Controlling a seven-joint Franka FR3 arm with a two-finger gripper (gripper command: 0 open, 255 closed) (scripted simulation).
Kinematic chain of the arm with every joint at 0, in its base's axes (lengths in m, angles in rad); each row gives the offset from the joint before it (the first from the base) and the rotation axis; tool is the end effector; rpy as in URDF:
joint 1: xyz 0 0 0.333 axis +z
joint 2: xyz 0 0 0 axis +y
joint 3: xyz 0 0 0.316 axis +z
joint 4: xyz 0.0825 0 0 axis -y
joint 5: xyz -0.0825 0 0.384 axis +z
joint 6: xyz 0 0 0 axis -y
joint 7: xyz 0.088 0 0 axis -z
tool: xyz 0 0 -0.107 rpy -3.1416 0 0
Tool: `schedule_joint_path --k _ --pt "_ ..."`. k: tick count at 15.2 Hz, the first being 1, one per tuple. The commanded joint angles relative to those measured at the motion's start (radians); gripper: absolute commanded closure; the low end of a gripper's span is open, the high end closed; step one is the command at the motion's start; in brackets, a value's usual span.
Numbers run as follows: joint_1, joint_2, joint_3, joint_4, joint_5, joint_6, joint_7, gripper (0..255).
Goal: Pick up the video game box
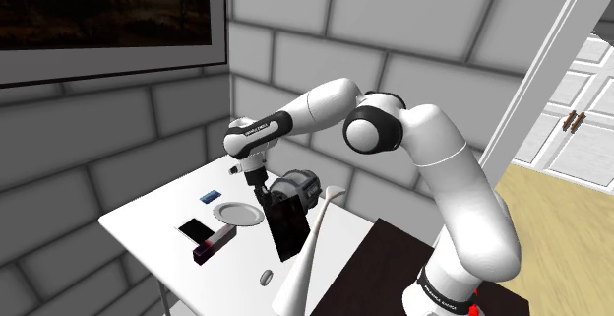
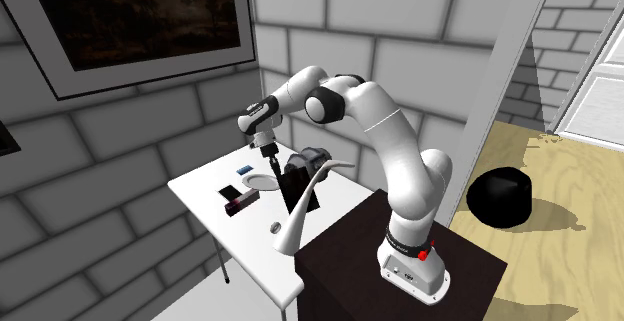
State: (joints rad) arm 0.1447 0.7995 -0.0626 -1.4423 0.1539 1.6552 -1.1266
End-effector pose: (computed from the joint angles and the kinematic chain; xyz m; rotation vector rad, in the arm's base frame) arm 0.6469 0.0741 0.1832 -2.2593 -1.4721 0.6360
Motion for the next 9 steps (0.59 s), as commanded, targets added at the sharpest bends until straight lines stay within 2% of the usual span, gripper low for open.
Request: schedule_joint_path --k 1,9 --pt "0.000 0.001 0.000 0.000 0.000 0.001 0.000 255" --pt "0.001 -0.057 -0.002 0.002 -0.004 -0.057 0.007 255"
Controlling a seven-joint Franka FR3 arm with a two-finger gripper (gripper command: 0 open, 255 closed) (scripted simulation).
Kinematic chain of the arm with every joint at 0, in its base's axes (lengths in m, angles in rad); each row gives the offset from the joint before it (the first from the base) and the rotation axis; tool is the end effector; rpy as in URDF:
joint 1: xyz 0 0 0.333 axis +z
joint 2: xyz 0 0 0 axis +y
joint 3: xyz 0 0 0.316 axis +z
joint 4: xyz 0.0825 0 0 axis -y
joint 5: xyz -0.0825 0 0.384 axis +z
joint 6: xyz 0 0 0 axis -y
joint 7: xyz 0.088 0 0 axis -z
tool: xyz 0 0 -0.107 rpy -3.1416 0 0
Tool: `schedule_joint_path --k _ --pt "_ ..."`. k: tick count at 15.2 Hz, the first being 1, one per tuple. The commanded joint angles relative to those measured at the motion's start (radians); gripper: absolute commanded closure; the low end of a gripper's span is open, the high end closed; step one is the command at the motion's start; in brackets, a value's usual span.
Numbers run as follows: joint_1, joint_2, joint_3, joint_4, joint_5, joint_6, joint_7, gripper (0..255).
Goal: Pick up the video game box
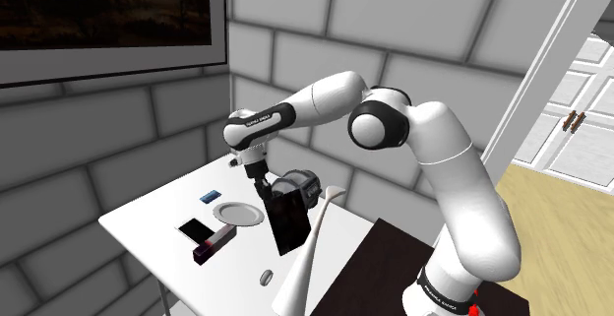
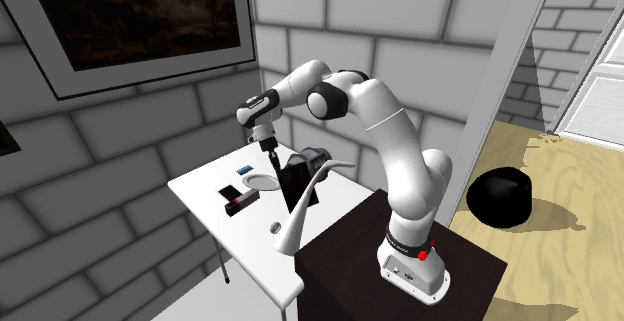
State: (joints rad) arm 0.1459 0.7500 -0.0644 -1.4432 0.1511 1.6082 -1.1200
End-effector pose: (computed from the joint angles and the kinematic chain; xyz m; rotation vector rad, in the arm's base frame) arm 0.6467 0.0745 0.2144 -2.2606 -1.4723 0.6351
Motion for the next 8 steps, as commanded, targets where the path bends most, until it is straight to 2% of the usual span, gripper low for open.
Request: schedule_joint_path --k 1,8 --pt "0.000 -0.015 -0.001 0.004 -0.001 -0.019 0.002 255" --pt "-0.001 -0.063 -0.002 0.021 -0.004 -0.083 0.009 255"
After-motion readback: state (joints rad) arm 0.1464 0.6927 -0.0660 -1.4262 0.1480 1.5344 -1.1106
